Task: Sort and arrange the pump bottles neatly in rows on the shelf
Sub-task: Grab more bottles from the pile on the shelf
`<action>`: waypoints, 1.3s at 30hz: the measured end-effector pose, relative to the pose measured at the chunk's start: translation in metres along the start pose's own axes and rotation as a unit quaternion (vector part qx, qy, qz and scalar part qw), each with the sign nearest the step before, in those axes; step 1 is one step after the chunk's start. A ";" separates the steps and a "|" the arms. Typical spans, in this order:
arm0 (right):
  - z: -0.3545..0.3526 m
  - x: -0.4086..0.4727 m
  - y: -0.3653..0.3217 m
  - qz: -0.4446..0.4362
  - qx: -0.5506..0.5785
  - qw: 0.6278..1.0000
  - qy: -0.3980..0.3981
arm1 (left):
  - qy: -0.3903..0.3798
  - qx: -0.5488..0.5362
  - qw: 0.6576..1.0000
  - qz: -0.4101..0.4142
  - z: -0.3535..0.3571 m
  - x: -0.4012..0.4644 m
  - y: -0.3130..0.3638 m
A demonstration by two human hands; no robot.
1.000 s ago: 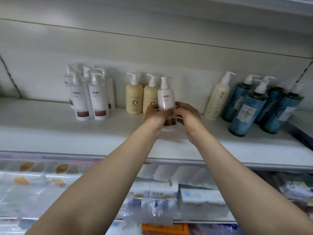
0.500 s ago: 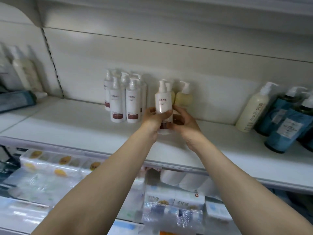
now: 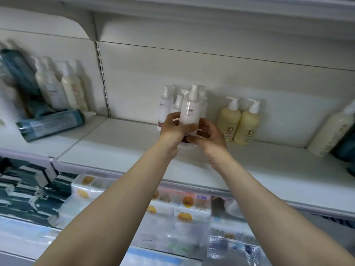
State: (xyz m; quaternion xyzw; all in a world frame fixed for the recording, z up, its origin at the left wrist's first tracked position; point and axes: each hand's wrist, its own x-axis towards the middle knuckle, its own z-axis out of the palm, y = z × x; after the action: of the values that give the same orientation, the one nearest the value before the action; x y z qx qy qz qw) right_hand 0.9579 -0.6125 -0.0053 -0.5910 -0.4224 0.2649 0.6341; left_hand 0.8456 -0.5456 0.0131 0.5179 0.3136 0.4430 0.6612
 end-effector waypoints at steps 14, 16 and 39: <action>0.088 0.006 0.009 0.001 -0.063 0.994 0.092 | -0.015 0.028 0.999 -0.035 -0.096 0.034 0.008; 0.090 0.006 0.011 0.011 -0.071 0.991 0.116 | -0.017 0.028 0.999 -0.042 -0.104 0.044 0.005; 0.120 -0.030 0.011 0.148 -0.016 0.973 0.177 | -0.017 0.105 0.988 -0.115 -0.126 0.037 0.005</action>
State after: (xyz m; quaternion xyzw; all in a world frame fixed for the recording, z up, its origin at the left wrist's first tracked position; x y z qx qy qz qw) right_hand 0.8433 -0.5724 -0.0297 -0.6946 -0.2159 0.2398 0.6430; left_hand 0.7494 -0.4598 -0.0144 0.5528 0.4045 0.3199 0.6546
